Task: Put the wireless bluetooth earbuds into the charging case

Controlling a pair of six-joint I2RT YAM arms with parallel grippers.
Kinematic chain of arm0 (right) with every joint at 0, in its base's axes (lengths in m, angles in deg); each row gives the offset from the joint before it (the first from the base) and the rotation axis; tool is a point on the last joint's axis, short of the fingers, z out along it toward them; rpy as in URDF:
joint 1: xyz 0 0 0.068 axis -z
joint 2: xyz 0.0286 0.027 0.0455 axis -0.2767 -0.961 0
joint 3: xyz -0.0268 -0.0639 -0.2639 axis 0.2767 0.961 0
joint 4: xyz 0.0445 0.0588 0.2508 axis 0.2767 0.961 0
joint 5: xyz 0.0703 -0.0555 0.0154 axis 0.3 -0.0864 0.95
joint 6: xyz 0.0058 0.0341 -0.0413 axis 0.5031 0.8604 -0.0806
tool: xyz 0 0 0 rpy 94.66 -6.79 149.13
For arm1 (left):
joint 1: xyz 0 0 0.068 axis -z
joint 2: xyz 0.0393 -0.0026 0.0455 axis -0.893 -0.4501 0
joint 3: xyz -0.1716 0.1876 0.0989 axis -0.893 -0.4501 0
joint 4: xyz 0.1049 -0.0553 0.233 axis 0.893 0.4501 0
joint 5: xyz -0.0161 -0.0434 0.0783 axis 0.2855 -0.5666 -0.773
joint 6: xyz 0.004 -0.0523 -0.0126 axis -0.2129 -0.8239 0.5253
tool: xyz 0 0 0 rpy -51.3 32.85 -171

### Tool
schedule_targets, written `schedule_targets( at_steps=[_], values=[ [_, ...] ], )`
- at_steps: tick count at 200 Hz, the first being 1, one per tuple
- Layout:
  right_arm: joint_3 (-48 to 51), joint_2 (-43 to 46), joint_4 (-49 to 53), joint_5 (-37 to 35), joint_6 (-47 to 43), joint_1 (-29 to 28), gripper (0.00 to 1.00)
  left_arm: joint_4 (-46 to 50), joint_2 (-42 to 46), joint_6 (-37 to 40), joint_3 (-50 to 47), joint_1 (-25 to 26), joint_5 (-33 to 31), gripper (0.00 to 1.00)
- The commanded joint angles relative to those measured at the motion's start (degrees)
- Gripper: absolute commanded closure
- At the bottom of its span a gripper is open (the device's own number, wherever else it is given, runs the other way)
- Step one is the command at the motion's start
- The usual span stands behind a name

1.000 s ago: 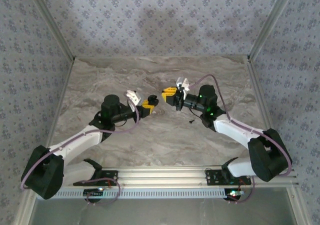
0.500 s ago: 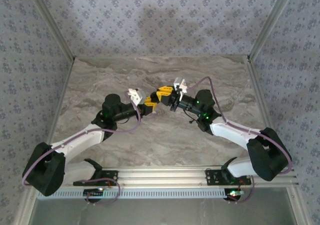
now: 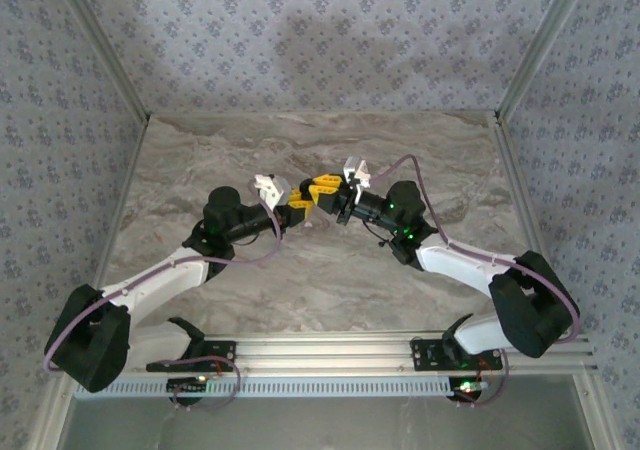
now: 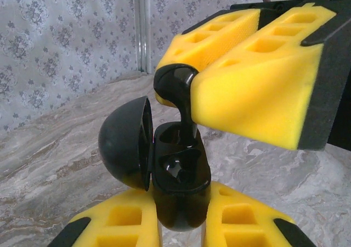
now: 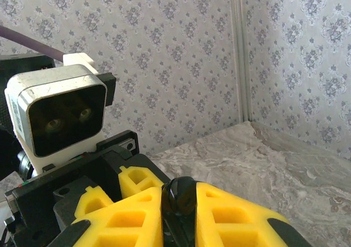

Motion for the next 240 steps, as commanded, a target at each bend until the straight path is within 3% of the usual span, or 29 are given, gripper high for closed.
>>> schedule_targets(
  at_steps=[1, 240],
  values=[
    [0.8, -0.27, -2.13, -0.01, 0.95, -0.49, 0.8, -3.7, 0.76, -0.51, 1.59, 0.47, -0.95, 0.85],
    [-0.18, -2.48, -10.95, -0.35, 5.94, -0.66, 0.8, -2.76, 1.2, 0.97, 1.64, 0.57, -0.88, 0.85]
  ],
)
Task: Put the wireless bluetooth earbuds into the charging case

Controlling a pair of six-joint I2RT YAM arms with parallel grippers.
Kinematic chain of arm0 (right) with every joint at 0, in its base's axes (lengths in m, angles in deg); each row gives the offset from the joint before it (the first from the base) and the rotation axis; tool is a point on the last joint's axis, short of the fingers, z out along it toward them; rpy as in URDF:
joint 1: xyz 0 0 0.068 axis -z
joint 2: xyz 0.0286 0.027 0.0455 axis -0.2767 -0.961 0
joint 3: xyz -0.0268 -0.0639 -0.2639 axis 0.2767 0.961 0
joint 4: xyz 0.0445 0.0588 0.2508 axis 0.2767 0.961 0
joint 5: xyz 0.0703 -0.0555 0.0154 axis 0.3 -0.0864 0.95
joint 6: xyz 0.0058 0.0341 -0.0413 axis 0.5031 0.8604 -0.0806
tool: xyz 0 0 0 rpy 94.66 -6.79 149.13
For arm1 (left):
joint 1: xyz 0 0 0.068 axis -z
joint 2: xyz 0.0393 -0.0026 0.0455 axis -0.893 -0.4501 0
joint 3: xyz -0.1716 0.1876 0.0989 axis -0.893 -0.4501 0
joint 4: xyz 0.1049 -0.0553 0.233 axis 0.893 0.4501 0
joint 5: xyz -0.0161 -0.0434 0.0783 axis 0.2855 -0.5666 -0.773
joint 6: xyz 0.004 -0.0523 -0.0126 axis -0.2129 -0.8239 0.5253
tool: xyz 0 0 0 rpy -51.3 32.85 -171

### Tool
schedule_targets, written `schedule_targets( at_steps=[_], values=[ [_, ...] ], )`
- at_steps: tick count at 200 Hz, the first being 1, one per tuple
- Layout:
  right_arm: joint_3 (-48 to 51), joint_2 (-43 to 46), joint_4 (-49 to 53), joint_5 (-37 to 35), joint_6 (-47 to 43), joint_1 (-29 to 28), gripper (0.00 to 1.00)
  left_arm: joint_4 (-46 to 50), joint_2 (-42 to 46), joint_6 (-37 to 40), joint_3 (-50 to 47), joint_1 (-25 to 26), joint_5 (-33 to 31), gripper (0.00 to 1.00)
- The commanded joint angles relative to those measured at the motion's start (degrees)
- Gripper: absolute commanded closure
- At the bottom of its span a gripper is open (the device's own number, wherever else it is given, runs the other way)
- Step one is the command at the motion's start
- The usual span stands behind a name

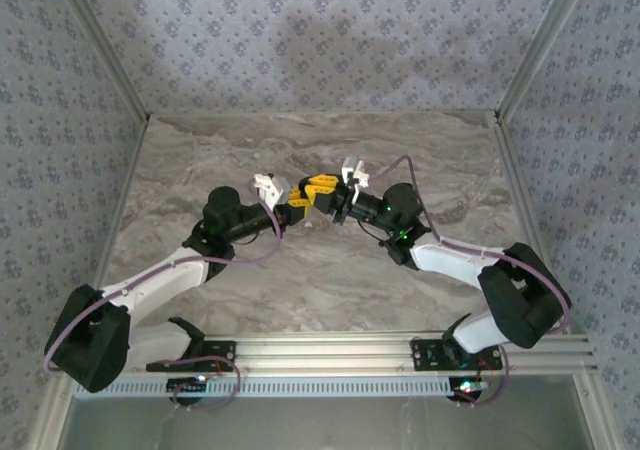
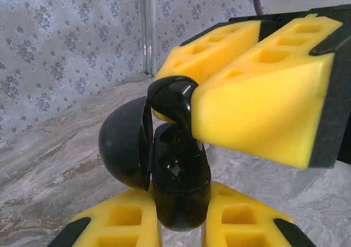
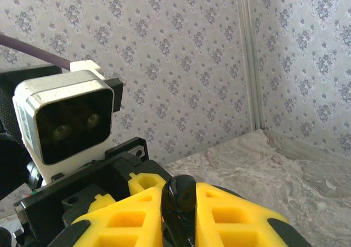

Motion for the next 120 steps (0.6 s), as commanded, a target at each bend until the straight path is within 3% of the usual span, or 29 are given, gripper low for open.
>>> schedule_targets(
  at_steps=[1, 120],
  values=[
    [-0.25, 1.0, -3.81, -0.82, 1.89, 0.0, 0.8, -2.23, 1.15, 0.73, 1.6, 0.5, 0.16, 0.85],
    [0.78, -1.2, -3.92, -1.48, 2.23, -1.07, 0.8, -3.8, 2.63, -0.08, 1.22, 0.65, -0.79, 0.85]
  ],
)
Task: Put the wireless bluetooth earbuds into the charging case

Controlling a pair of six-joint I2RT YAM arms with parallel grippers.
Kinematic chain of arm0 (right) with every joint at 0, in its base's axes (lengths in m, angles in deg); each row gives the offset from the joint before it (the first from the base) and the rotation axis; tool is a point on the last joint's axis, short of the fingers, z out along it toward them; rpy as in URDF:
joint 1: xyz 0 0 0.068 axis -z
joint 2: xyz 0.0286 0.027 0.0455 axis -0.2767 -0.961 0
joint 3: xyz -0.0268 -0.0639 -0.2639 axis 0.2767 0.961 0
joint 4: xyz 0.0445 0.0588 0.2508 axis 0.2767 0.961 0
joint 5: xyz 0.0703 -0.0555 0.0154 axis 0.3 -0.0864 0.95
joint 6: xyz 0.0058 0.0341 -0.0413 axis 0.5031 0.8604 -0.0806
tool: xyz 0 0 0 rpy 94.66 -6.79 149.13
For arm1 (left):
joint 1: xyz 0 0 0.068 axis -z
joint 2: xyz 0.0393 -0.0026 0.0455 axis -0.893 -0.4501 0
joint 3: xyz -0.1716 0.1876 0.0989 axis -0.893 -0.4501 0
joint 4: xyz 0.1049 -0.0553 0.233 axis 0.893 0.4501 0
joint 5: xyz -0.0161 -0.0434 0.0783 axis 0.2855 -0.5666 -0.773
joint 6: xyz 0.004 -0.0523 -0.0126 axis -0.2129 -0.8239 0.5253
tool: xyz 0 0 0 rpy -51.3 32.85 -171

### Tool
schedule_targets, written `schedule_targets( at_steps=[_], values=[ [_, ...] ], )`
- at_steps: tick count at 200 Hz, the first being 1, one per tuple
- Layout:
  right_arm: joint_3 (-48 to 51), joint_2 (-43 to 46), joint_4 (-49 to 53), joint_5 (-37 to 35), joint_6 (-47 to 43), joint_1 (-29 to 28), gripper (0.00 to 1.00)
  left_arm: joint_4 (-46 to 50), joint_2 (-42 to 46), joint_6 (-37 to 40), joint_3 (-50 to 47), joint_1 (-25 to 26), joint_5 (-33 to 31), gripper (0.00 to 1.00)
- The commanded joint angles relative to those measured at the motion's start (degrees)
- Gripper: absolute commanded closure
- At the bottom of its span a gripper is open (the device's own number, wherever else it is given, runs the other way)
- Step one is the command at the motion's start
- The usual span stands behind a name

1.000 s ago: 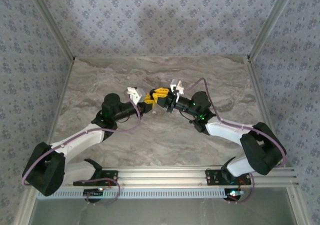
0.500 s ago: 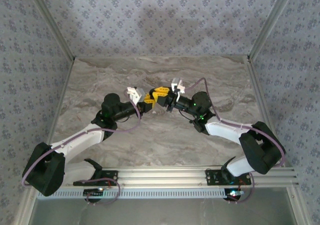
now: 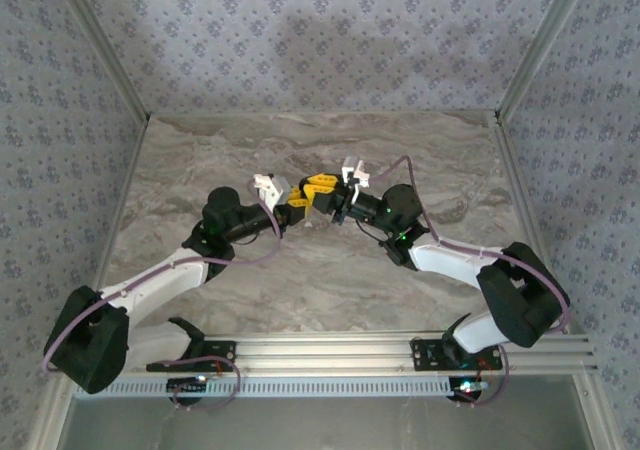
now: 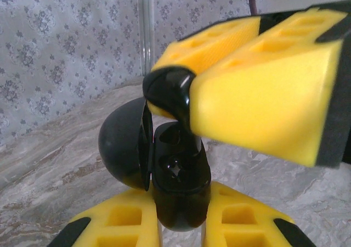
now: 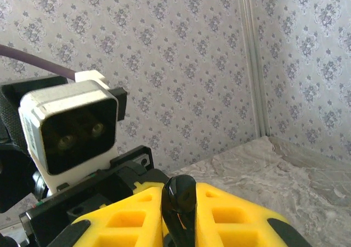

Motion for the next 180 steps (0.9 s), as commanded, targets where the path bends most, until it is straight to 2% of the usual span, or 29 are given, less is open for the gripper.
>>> schedule_targets(
  at_steps=[1, 85, 180],
  values=[
    [0.8, -0.76, -1.72, -1.02, 0.74, -0.43, 0.8, -3.54, 2.0, -0.06, 1.22, 0.3, -0.56, 0.85],
    [4.86, 1.32, 1.11, -2.56, -0.05, -0.06, 0.8, -3.56, 3.19, 0.16, 1.05, 0.18, -1.53, 0.85],
    [5.49, 3.38, 4.18, -4.08, -0.58, 1.4, 0.74, -2.46, 2.67, 0.65, 1.82, 0.3, -0.57, 0.85]
  ],
)
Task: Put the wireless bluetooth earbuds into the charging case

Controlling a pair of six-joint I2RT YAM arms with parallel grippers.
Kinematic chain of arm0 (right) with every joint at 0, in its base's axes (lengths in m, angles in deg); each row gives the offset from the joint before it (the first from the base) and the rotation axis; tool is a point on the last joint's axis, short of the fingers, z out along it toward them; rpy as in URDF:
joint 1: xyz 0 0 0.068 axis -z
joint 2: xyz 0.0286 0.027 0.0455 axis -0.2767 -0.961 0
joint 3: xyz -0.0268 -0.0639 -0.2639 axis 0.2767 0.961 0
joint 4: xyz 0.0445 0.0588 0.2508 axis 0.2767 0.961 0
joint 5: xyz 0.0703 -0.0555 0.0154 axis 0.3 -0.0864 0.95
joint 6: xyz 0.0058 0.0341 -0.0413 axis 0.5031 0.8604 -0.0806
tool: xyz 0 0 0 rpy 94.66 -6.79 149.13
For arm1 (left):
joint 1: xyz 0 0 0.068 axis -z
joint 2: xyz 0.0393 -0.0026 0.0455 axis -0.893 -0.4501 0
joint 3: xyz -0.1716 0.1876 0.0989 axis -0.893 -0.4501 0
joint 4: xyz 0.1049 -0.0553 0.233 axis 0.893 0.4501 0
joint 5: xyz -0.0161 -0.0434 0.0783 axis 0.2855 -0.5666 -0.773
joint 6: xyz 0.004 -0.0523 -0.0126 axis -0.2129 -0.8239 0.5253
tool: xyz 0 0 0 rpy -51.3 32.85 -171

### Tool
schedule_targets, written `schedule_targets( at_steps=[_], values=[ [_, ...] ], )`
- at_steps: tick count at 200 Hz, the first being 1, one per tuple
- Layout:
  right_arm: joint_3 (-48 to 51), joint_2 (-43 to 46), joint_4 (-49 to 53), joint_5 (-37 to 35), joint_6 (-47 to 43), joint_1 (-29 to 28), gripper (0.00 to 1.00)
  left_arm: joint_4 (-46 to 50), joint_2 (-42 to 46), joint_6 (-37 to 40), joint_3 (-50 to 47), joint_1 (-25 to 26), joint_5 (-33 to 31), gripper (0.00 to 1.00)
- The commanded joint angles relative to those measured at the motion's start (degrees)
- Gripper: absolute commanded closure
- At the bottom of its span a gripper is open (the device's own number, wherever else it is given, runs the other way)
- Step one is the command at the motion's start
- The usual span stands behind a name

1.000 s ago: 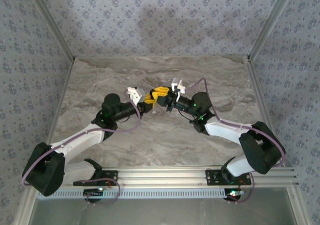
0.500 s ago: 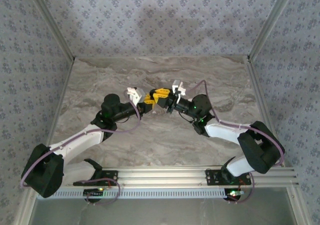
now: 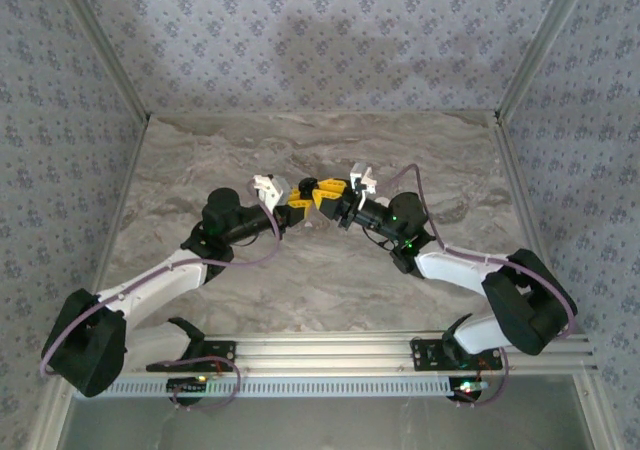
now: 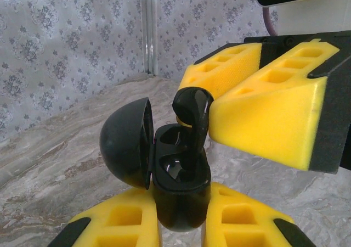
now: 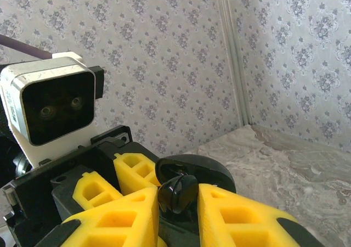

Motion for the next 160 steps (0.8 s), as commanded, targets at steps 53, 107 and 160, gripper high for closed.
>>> schedule_targets(
  at_steps=[53, 107, 160],
  values=[
    [-0.43, 1.35, 3.22, 0.4, -0.26, 1.61, 0.81, -1.53, 1.33, 2.93, 2.13, 0.06, 0.53, 0.85],
    [-0.81, 2.76, 4.47, 2.06, 0.14, 2.05, 0.75, -0.74, 1.07, 4.4, 2.12, 0.16, 0.54, 0.85],
    [-3.7, 8.71, 16.6, 1.76, 7.15, 3.7, 0.63, 1.55, 1.02, 7.6, 2.28, 0.19, 0.09, 0.85]
  ],
)
